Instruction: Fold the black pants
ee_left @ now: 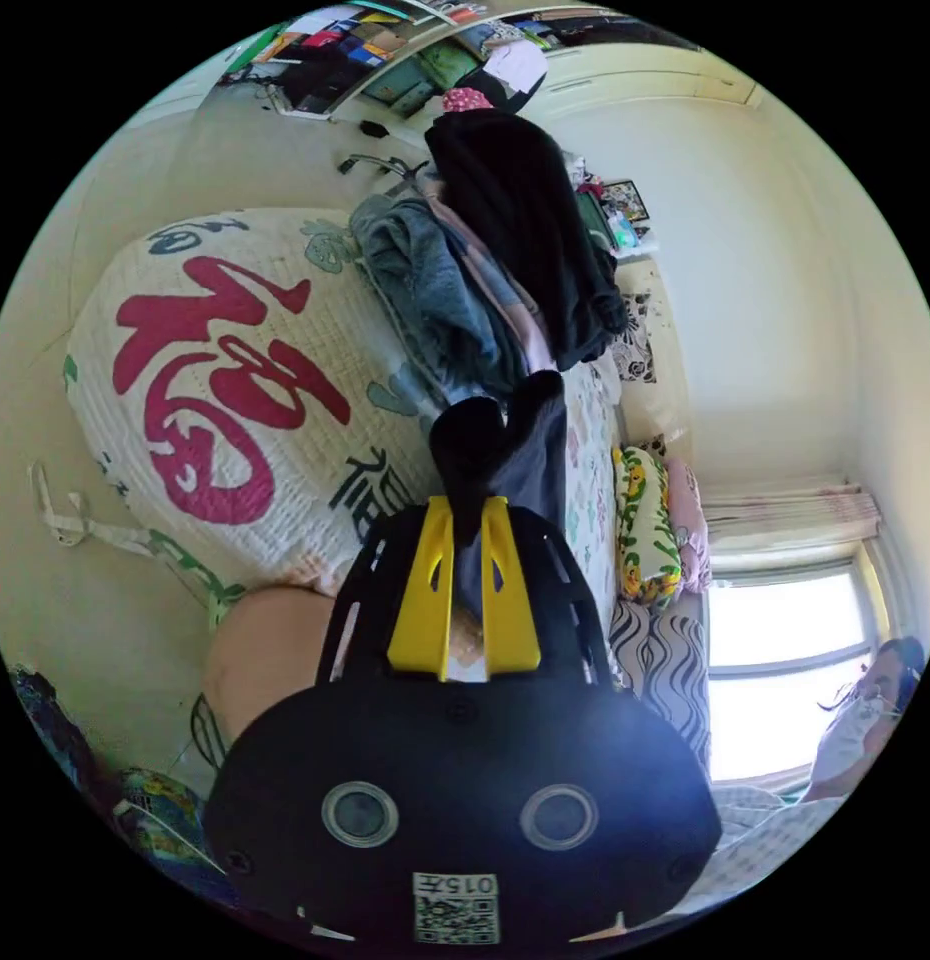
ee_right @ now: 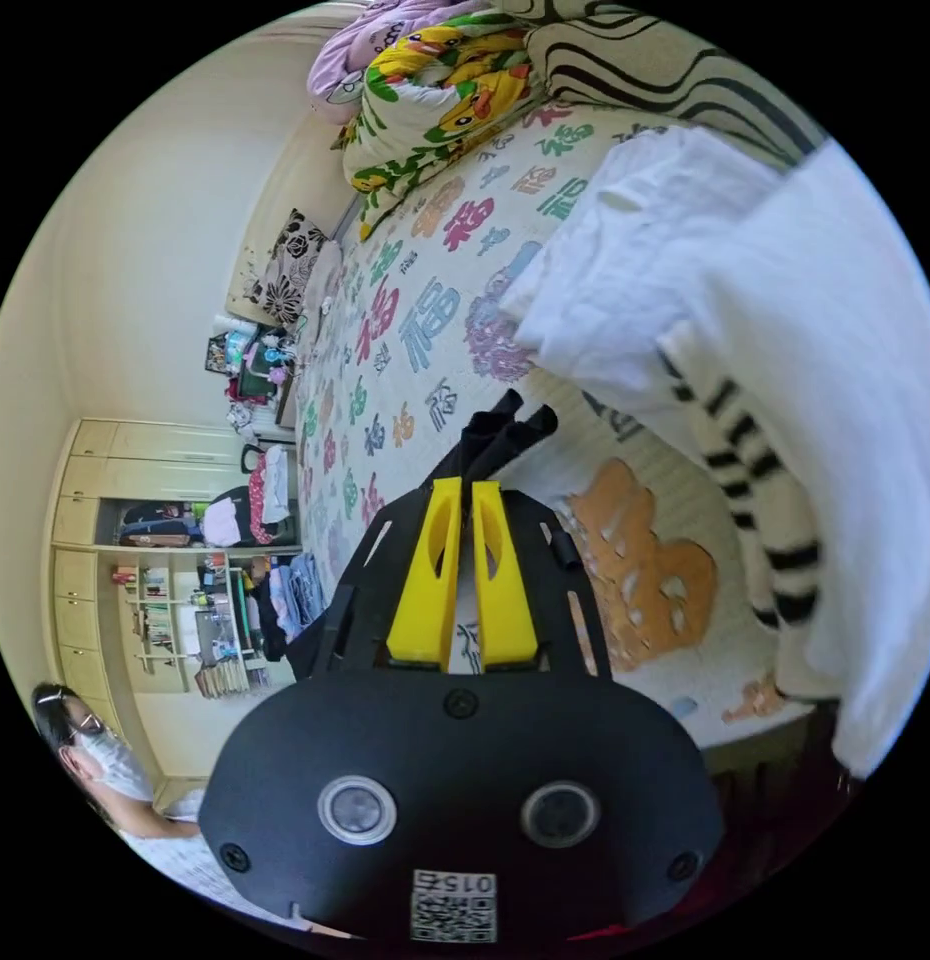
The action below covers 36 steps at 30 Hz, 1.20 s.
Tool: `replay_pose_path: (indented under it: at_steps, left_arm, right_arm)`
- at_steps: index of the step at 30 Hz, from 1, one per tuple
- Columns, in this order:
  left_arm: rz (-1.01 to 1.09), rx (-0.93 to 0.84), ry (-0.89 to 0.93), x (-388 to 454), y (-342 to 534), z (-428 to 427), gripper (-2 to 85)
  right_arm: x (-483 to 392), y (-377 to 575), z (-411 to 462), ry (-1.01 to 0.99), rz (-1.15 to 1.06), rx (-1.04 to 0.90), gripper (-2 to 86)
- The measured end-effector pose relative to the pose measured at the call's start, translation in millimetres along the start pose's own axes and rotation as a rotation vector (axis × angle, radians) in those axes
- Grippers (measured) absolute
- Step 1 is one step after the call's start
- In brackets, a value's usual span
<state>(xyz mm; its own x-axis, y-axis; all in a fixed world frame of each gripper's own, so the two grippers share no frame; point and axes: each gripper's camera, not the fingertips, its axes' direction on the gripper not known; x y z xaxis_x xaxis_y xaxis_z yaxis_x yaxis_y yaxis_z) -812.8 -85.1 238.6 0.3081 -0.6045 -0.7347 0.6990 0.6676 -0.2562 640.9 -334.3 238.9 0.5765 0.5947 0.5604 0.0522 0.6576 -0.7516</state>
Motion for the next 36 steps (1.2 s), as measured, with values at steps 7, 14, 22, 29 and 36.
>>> replay_pose_path:
  at_steps: [7, 14, 22, 29, 36]
  left_arm:
    - [-0.177, -0.094, 0.156, -60.9, 11.4, -6.8, 7.9]
    - [0.105, -0.028, -0.05, -26.1, 1.2, -34.1, 10.4]
    - [0.309, -0.108, -0.06, 2.5, -46.5, 11.6, 13.0]
    - [0.324, -0.123, -0.064, 2.4, -44.1, 26.1, 7.1]
    - [0.429, -0.094, 0.039, 8.4, -42.1, 16.0, 0.6]
  right_arm:
    - [-2.8, 81.1, -16.5, 0.189, 0.107, -0.006, 0.8]
    - [-150.5, 146.2, -6.3, 0.161, -0.261, 0.037, 2.9]
    - [-431.7, 276.8, 235.0, -0.01, -0.985, -0.494, 6.7]
    - [-589.8, 379.3, 392.6, 0.173, -1.233, -0.707, 7.4]
    - [-647.5, 419.1, 431.9, 0.281, -1.185, -0.764, -0.5]
